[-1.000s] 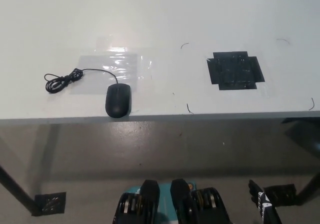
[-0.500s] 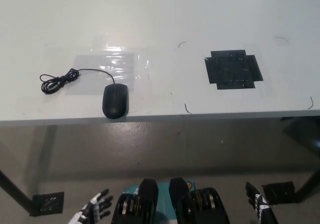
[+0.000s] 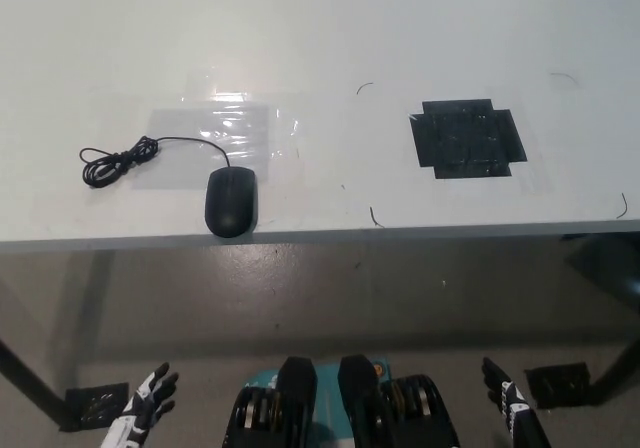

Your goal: The robot uses left hand to click on the left button of the black mouse, which is placed on the left area of the table

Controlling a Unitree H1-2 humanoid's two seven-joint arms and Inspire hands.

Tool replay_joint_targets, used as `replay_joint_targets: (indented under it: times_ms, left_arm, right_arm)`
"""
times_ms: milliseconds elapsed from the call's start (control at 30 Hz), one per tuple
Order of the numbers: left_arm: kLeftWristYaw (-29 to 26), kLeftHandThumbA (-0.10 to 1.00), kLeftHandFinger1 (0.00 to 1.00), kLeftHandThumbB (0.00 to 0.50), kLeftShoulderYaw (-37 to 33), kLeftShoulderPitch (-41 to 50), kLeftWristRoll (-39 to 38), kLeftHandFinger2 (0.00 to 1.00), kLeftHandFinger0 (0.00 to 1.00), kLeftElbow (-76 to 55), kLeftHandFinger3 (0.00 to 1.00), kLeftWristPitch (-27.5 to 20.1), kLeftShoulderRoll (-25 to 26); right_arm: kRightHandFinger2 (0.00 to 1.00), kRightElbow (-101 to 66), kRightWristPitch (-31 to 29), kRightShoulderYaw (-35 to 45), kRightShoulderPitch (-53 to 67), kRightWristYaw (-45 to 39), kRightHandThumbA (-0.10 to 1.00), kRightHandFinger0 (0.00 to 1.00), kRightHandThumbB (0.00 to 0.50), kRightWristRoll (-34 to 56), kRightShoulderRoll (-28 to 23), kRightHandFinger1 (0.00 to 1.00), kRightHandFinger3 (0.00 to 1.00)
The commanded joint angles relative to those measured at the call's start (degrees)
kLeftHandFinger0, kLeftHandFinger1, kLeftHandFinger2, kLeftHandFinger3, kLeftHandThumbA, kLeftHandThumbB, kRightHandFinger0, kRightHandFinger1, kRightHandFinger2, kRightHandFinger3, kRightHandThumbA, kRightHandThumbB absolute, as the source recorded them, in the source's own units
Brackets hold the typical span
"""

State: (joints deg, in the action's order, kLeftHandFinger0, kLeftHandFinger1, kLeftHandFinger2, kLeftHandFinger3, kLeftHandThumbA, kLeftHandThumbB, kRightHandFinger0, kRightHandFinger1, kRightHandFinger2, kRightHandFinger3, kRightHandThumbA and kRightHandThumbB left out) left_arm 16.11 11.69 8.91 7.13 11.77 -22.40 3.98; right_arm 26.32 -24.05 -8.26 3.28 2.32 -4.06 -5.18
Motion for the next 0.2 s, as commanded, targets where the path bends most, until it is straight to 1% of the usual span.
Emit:
replay_joint_targets:
  times_ms: [0,33,67,167]
  left_arm:
    - [-5.1,1.0,1.0,0.355,-1.5,0.4,1.6,1.0,1.0,-0.4,1.0,-4.5,1.0]
    - [-5.3,1.0,1.0,0.363,-1.7,0.5,2.0,1.0,1.0,-0.3,1.0,-4.5,1.0]
    - [-5.4,1.0,1.0,0.359,-2.0,0.5,2.1,1.0,1.0,-0.4,1.0,-4.5,1.2]
    - [-5.2,1.0,1.0,0.358,-2.7,0.6,1.5,1.0,1.0,-0.3,1.0,-4.5,1.5]
  right_arm:
    - [1.0,-1.0,-2.9,-0.6,-0.3,1.1,1.0,1.0,0.37,-0.3,0.1,1.0,1.0]
    - [1.0,-1.1,-2.9,-0.5,-0.3,1.0,1.0,1.0,0.371,0.0,0.1,1.0,1.0]
    - [1.0,-1.0,-2.9,-0.5,-0.3,0.9,1.0,1.0,0.357,0.1,0.2,1.0,1.0]
    - [1.0,-1.0,-2.9,-0.6,-0.2,0.9,1.0,1.0,0.363,0.2,0.1,1.0,1.0]
